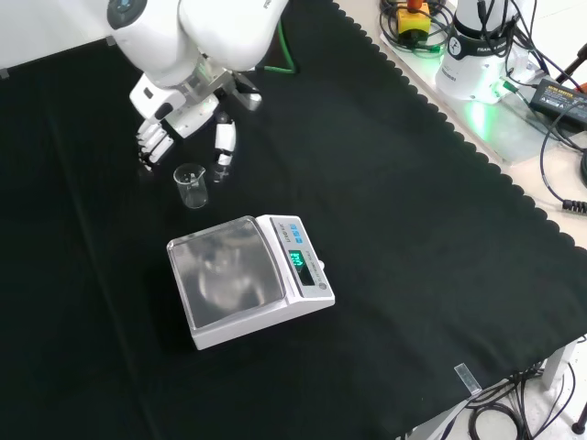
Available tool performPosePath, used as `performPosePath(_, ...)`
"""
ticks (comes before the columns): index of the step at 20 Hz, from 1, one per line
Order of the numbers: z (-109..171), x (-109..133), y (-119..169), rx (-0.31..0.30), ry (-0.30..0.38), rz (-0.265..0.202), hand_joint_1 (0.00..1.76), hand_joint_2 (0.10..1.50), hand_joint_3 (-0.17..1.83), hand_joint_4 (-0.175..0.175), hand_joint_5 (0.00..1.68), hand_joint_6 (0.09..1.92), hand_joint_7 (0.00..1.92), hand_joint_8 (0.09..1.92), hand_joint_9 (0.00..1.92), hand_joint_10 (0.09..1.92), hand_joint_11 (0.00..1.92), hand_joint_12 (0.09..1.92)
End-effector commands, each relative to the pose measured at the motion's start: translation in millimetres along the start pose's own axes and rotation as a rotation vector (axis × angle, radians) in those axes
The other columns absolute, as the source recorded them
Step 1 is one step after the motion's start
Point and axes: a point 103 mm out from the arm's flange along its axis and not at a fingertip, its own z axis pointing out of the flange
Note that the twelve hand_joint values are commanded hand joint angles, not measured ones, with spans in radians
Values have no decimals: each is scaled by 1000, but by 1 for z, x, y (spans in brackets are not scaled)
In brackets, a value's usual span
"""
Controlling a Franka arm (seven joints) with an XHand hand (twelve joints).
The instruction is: Pick up the beaker.
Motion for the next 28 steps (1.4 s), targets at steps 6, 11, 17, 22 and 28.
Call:
performPosePath(6, 36, -38, 3, 126, -8, 63, 424, 820, 223, -50, 320, 87, 94, 709, 145, 872, 263, 1445)
performPosePath(11, 44, -36, -2, 106, 24, 72, 427, 818, 220, -51, 321, 87, 120, 716, 197, 880, 290, 1447)
performPosePath(17, 51, -34, 5, 113, 13, 73, 501, 810, 214, -43, 399, 87, 283, 698, 388, 806, 398, 1406)
performPosePath(22, 53, -25, 12, 92, 14, 65, 577, 799, 228, -25, 501, 87, 467, 636, 556, 705, 472, 1359)
performPosePath(28, 51, -16, 23, 96, 3, 48, 601, 793, 244, -19, 552, 87, 541, 615, 628, 670, 525, 1335)
